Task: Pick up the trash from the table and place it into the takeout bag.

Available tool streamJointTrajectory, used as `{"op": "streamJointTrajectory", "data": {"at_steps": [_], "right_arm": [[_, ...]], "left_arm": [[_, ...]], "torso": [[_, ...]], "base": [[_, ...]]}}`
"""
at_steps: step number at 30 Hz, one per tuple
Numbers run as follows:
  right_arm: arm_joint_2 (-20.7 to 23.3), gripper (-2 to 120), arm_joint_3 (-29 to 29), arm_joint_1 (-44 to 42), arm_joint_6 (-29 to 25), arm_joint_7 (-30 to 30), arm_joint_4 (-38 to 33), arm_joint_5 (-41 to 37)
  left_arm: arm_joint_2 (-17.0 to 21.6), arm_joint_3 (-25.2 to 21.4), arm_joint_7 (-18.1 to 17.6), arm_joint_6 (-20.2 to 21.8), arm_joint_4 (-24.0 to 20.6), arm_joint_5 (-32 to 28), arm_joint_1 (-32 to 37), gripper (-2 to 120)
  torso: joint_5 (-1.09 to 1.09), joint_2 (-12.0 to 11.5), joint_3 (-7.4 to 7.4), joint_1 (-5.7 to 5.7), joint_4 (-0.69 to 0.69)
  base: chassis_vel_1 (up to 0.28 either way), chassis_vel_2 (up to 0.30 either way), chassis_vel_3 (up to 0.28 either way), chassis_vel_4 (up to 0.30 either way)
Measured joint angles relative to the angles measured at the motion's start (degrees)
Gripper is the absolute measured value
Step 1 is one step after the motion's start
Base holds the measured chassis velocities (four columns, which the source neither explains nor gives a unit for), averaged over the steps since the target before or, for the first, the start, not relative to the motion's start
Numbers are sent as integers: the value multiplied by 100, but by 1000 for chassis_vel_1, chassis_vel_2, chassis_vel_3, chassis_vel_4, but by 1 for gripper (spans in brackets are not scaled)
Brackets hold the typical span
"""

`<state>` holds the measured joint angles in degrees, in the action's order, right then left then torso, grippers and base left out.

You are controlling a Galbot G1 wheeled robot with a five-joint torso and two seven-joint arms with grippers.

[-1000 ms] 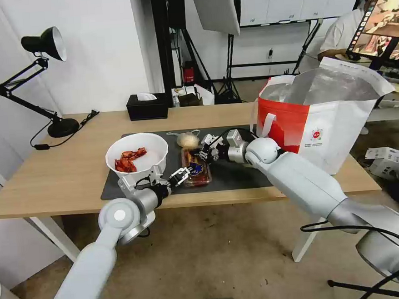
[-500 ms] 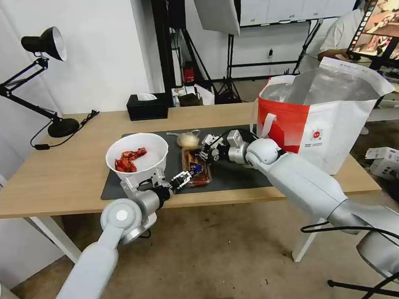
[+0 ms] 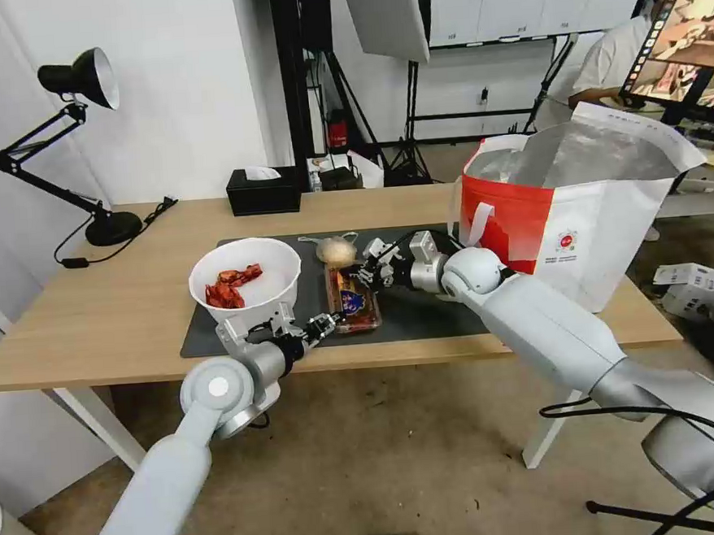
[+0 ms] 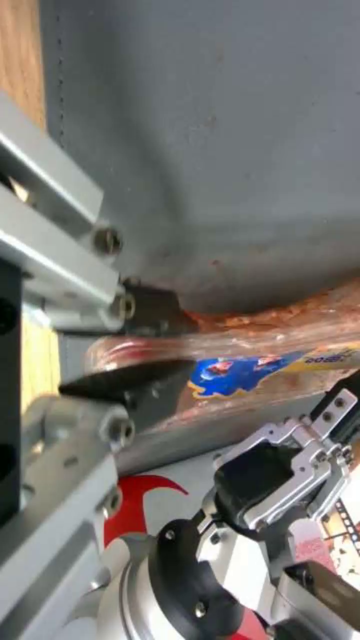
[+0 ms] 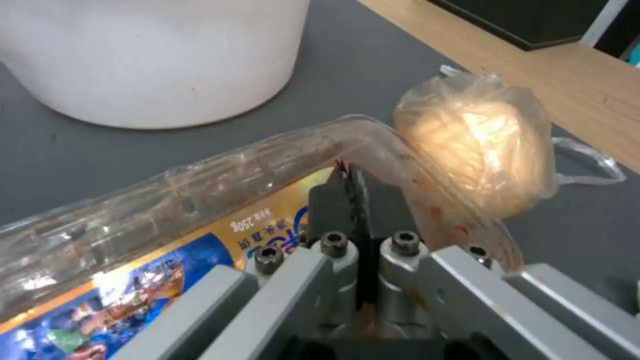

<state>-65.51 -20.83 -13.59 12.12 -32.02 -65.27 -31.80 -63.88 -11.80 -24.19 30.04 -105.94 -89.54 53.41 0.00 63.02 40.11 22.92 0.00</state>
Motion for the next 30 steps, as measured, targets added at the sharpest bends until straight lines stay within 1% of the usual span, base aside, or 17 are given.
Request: {"op": "streamJointTrajectory", "data": {"at_steps": [2,4,7,9,11,12,13,15,16,18,19,22,23,25,27,28,30], "right_arm": [[7,0,64,-44,0,51,-54,-142],[10,0,81,-58,0,77,-79,-213],[90,0,281,-257,-32,441,-416,-939],[121,0,337,-335,-59,587,-532,-1134],[328,0,613,-779,-267,1273,-1155,-1932],[328,0,613,-779,-267,1273,-1155,-1932],[514,0,798,-1105,-395,1592,-1606,-2223],[803,2,1118,-1629,-532,1970,-2243,-2383],[803,2,1118,-1629,-532,1970,-2243,-2383],[1136,12,1634,-2379,-627,2282,-3002,-2425],[1136,12,1634,-2379,-627,2282,-3002,-2425],[1643,26,2462,-3502,-716,2540,-4038,-2366],[1643,26,2462,-3502,-716,2540,-4038,-2366],[1944,34,3078,-4230,-758,2565,-4615,-2163],[1991,38,3248,-4452,-765,2568,-4741,-2095],[2042,46,3646,-5124,-786,2591,-5033,-1877],[2040,50,3790,-5397,-812,2604,-5146,-1763]], "left_arm": [[-2,-12,3,-8,4,0,8,0],[-2,-15,5,-11,4,0,11,0],[-4,-44,24,-25,-30,0,29,0],[-5,-52,27,-32,-47,0,34,0],[-8,-91,53,-114,-132,1,77,0],[-8,-91,53,-114,-132,1,77,0],[-8,-112,117,-160,-182,17,105,0],[-8,-127,178,-215,-258,35,124,0],[-8,-127,178,-215,-258,35,124,0],[-7,-129,229,-294,-337,55,115,0],[-7,-129,229,-294,-337,55,115,0],[-5,-137,337,-419,-453,113,31,0],[-5,-137,337,-419,-453,113,31,0],[-11,-148,474,-552,-502,255,-120,0],[-9,-144,502,-594,-509,289,-173,0],[13,-116,570,-719,-515,379,-336,0],[27,-97,599,-771,-515,411,-402,0]], "torso": [[0,0,0,0,0],[0,0,0,0,0],[-2,0,0,0,1],[-1,0,0,0,1],[1,0,0,0,1],[1,0,0,0,1],[1,0,0,0,1],[1,0,0,0,1],[1,0,0,0,1],[1,0,-1,0,0],[1,0,-1,0,0],[3,1,-1,-2,-3],[3,1,-1,-2,-3],[0,1,-2,-2,-1],[-2,2,-2,-1,0],[1,1,-1,-2,-1],[2,1,-1,-2,0]], "base": [[0,0,0,0],[0,0,0,0],[0,0,0,0],[0,0,0,0],[0,0,0,0],[0,0,0,0],[0,0,0,0],[0,0,0,0],[0,0,0,0],[0,0,0,0],[0,0,0,0],[0,0,0,0],[0,0,0,0],[0,0,0,0],[0,0,0,0],[0,0,0,0],[0,0,0,0]]}}
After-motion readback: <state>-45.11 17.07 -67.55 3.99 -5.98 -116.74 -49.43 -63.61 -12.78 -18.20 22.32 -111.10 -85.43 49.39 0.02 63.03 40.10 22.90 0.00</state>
